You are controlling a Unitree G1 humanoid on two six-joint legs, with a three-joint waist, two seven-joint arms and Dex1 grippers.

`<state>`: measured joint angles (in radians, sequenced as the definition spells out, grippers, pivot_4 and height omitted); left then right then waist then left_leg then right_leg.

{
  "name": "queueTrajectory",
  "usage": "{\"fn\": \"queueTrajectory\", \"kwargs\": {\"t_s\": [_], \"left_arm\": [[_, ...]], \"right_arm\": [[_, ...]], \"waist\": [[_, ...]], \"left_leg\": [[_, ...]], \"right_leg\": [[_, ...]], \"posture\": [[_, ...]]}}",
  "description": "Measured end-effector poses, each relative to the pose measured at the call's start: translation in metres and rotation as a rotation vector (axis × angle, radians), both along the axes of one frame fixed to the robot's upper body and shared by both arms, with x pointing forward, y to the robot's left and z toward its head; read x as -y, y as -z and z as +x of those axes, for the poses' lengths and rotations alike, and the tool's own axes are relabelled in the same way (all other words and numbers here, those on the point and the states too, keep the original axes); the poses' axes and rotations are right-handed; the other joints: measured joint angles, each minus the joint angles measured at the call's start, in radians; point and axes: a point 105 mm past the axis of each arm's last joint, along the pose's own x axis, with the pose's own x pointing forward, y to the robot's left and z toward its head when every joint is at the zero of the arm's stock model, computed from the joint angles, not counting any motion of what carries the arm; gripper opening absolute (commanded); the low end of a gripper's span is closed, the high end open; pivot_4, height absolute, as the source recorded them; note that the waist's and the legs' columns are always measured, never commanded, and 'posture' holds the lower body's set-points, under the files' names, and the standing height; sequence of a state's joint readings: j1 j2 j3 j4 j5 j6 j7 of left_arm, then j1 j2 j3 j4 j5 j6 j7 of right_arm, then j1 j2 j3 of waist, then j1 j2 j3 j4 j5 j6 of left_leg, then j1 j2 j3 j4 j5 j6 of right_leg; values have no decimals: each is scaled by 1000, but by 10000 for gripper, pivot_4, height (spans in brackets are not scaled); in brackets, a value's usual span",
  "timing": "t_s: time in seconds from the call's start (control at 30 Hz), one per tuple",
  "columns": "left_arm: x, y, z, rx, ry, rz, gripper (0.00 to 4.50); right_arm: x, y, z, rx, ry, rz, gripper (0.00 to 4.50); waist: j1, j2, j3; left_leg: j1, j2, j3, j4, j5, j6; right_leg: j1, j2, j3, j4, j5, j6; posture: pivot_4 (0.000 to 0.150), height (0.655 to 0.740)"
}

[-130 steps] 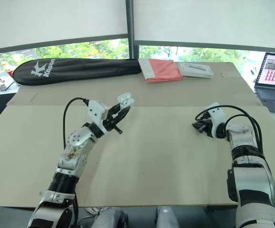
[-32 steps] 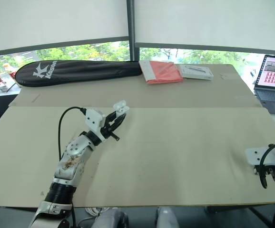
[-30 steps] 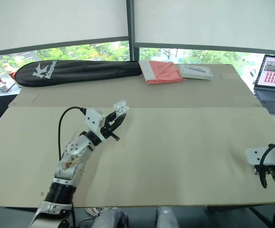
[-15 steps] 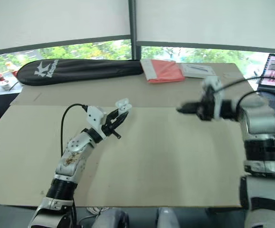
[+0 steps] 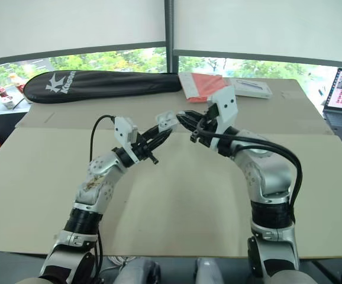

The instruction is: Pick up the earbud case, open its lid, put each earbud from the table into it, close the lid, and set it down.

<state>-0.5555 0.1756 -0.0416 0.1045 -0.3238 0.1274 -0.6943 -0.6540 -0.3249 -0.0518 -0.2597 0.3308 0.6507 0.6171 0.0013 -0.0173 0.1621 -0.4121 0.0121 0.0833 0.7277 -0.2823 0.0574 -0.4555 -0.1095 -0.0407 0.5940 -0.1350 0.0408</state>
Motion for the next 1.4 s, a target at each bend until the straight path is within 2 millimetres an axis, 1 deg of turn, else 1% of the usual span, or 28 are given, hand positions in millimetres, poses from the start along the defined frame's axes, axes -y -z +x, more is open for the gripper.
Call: {"fn": "queueTrajectory", "kwargs": {"t_s": [0.23,0.37,0.43,0.57,0.97,1.03,1.1,1.23,1.33,1.4], "left_arm": [[3,1,-2,-4,22,6,5692],[4,1,-2,-3,29,8,5692],[4,1,-2,-3,31,7,5692],[6,1,-4,-1,46,13,5692],[9,1,-5,1,66,10,5692],[9,1,-5,2,67,10,5692],[9,1,-5,1,69,11,5692],[9,2,-5,-3,71,8,5692],[9,1,-5,1,71,4,5692],[11,1,-5,1,75,2,5692]], "right_arm": [[-8,-3,-1,58,14,5,3239],[-7,-3,0,80,30,-17,3239],[-6,-1,0,87,37,-35,3239],[-4,14,2,64,52,-66,3239],[-4,18,4,86,68,-113,3239],[-3,18,4,88,67,-117,13430],[-3,18,2,81,63,-108,19982],[-1,22,-1,13,46,-65,19982],[0,20,-6,-20,25,-43,19982],[5,19,-11,-41,15,-36,19982]], "waist": [[-12,0,0],[-11,0,0],[-11,0,0],[-12,0,0],[-12,0,0],[-12,0,0],[-12,0,0],[-12,0,0],[-11,0,0],[-8,0,0]], "left_leg": [[3,2,0,-6,1,-2],[3,1,0,-6,1,-1],[3,1,0,-6,1,-1],[3,1,0,-6,1,-1],[3,2,0,-7,1,-1],[3,2,0,-7,1,-1],[3,2,0,-7,1,-1],[3,2,0,-6,1,-1],[3,2,0,-7,1,-1],[3,2,0,-6,0,-1]], "right_leg": [[0,2,0,0,0,-1],[0,1,0,0,0,-1],[0,1,0,0,0,-1],[0,1,1,0,0,-1],[0,1,1,-1,0,-1],[0,1,1,-1,0,-1],[0,1,1,-1,0,-1],[0,1,1,-1,0,-1],[0,1,1,-1,0,-1],[0,1,1,-1,0,-1]], "posture": [[1500,7400],[1500,7400],[1500,7400],[1500,7400],[1500,7400],[1500,7400],[1500,7400],[1500,7400],[1500,7400],[1500,7400]]}}
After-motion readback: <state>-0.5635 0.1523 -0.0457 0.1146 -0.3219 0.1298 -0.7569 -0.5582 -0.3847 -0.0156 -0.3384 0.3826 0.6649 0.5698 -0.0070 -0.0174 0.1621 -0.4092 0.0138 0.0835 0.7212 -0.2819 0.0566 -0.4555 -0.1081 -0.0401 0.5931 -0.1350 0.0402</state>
